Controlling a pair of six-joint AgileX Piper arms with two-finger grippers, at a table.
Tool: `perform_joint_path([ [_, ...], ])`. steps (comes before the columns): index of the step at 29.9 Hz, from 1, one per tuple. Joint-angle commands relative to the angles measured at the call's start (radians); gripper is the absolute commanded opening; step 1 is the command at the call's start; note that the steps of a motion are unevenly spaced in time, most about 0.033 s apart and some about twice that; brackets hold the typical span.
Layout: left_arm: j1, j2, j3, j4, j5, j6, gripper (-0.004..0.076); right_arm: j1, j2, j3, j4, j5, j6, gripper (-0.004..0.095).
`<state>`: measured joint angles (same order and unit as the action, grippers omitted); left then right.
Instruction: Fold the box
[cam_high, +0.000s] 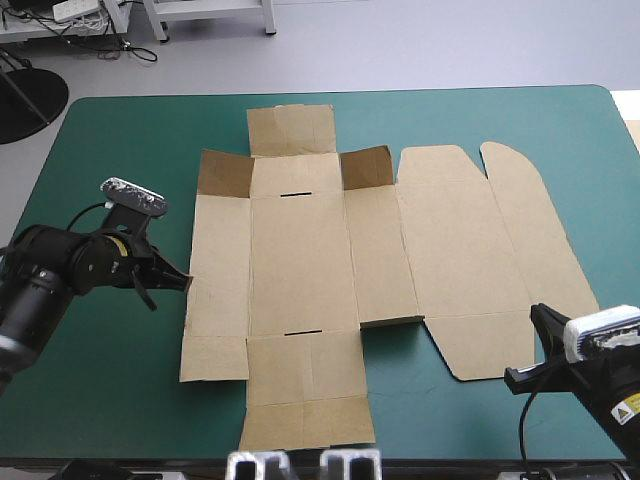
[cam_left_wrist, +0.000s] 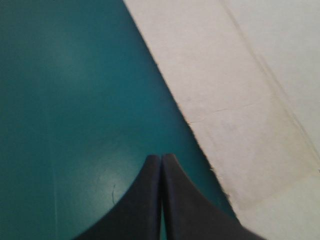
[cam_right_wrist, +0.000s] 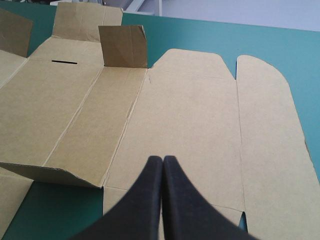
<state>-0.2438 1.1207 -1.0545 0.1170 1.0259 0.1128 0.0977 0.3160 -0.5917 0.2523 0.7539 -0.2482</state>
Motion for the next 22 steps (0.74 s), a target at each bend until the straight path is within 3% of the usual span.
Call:
perform_joint_path([
  [1, 0.096, 0.086, -0.037, -0.021, -0.04, 0.018, 0.0019, -0.002, 0.074, -0.072, 0.012, -0.033, -0.007, -0.002],
  [7, 0.338, 0.215, -0.037, -0.512, 0.051, 0.366, 0.0016, -0.002, 0.169, -0.139, -0.008, 0.009, -0.012, -0.002],
  [13, 0.402, 0.277, -0.037, -0.62, 0.117, 0.42, 0.0048, -0.002, 0.276, -0.177, -0.007, 0.011, -0.012, -0.002],
  [15, 0.402, 0.301, -0.037, -0.622, 0.14, 0.42, 0.0127, -0.002, 0.306, -0.178, -0.007, 0.011, -0.012, -0.002],
  [20, 0.402, 0.391, -0.037, -0.664, 0.197, 0.421, 0.0498, -0.002, 0.348, -0.181, -0.003, 0.011, -0.021, -0.002],
  [22, 0.402, 0.417, -0.037, -0.687, 0.225, 0.428, 0.0568, -0.002, 0.351, -0.183, 0.0, 0.011, -0.031, -0.002],
])
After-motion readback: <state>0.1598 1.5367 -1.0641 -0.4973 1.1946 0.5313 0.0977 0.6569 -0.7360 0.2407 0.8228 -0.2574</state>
